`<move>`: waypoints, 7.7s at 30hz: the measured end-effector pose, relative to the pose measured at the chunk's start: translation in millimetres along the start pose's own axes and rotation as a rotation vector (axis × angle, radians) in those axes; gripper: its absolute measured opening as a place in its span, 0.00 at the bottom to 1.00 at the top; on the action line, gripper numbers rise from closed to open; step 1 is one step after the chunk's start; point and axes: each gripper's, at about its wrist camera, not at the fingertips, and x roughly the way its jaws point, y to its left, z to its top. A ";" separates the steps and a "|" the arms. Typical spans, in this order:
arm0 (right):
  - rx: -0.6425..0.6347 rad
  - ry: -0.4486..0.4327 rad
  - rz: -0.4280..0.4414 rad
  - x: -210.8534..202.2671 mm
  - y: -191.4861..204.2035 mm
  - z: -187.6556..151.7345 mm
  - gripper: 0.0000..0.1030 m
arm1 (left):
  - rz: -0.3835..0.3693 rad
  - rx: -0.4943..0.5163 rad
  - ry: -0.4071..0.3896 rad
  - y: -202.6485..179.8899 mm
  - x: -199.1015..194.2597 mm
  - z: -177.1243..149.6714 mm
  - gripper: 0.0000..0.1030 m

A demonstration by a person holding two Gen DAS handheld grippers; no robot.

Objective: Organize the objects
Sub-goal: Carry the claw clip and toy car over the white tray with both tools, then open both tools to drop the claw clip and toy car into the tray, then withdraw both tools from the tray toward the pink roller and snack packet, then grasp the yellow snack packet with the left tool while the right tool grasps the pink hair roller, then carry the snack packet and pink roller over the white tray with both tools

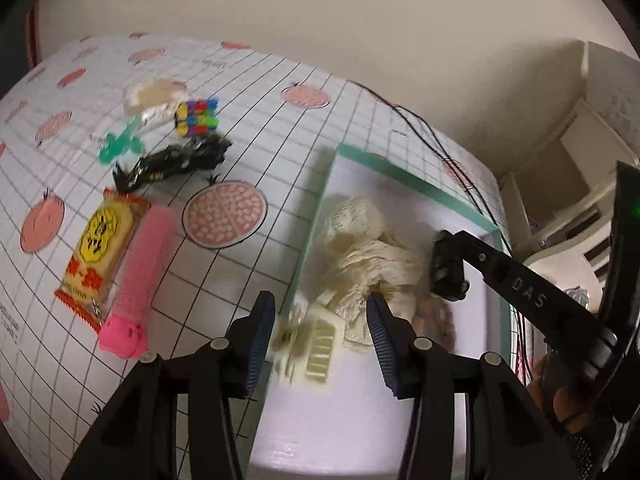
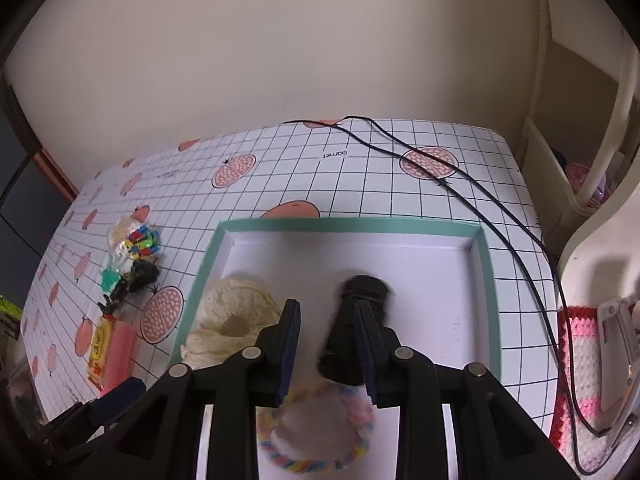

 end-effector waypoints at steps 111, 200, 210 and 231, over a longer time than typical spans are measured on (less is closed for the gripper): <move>-0.189 0.175 0.060 53.6 195.5 -32.7 0.90 | 0.158 -0.062 0.062 165.6 -12.9 26.2 1.00; -0.146 0.226 0.226 26.5 161.7 -23.8 0.26 | 0.165 -0.087 -0.096 150.4 -46.0 36.6 0.43; -0.127 0.156 0.241 1.5 146.0 -11.1 0.26 | 0.142 -0.054 -0.153 118.1 -61.0 35.6 0.43; 0.008 0.012 0.218 -54.7 41.5 20.7 0.26 | -0.048 0.076 -0.160 23.6 -80.4 12.2 0.43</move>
